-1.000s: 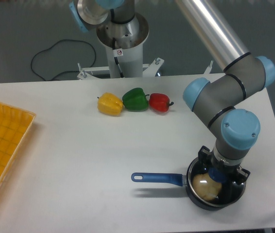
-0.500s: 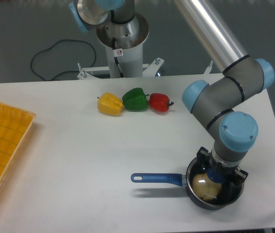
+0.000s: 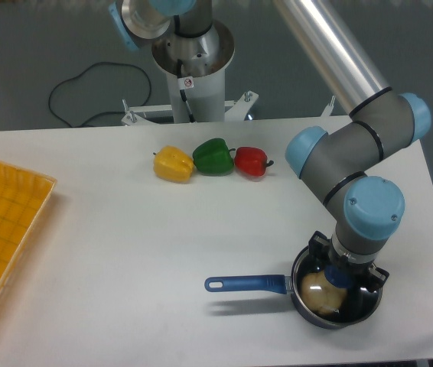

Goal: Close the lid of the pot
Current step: 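Press the lid down, nudging the pan and its blue handle, then open the gripper and lift it up off the lid knob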

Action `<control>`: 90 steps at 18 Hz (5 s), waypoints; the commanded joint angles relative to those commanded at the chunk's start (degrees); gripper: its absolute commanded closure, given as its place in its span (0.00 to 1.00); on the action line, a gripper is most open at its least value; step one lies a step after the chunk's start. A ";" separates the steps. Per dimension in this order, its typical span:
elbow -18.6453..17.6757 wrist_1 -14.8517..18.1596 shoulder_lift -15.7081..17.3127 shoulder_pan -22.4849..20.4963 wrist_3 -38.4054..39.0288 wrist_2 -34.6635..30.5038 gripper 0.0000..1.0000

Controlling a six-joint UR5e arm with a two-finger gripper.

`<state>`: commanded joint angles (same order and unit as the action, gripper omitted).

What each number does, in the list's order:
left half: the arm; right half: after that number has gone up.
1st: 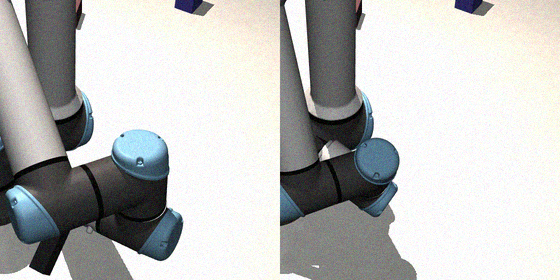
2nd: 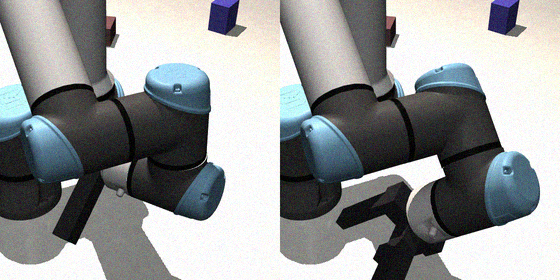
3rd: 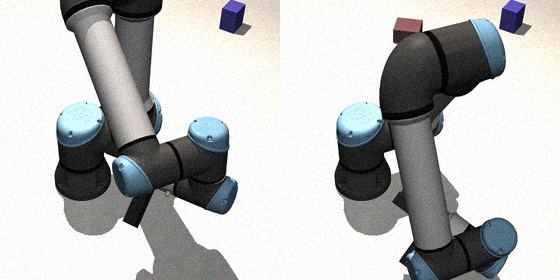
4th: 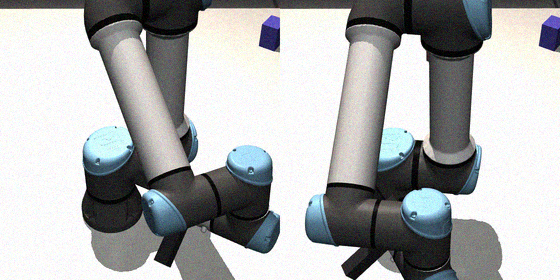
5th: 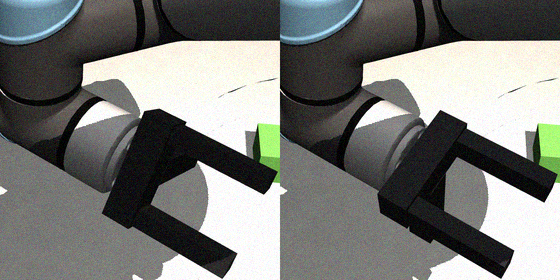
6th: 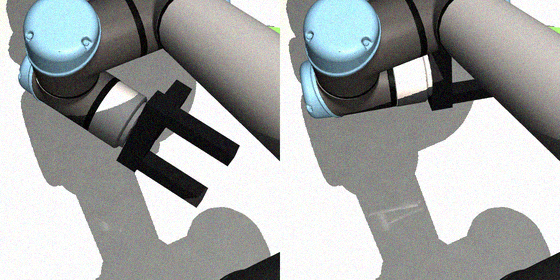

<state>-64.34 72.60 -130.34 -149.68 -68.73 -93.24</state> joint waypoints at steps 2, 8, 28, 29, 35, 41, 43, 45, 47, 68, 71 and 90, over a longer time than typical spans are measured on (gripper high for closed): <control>-0.26 0.35 0.35 0.00 -0.09 -0.53 0.39; -0.97 0.27 0.70 0.00 -0.09 -0.80 0.39; -2.02 0.35 1.14 0.53 -0.09 -1.15 0.39; -2.20 0.44 1.40 0.53 -0.09 -1.15 0.39; -2.99 0.62 1.85 0.53 -0.09 -1.24 0.39; -4.39 0.53 1.85 0.61 0.00 -1.24 0.39; -4.48 0.62 1.93 0.62 0.00 -1.24 0.39; -4.66 0.53 2.11 0.62 -0.09 -1.24 0.29; -4.75 0.18 2.29 0.62 -0.09 -1.15 0.08; -19.24 -5.36 14.50 0.09 0.26 2.72 0.00; -19.42 -5.36 14.85 -0.09 0.44 2.89 0.00; -25.49 0.96 23.99 -14.94 -30.32 2.89 0.00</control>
<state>-89.82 73.56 -106.35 -164.61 -99.05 -90.35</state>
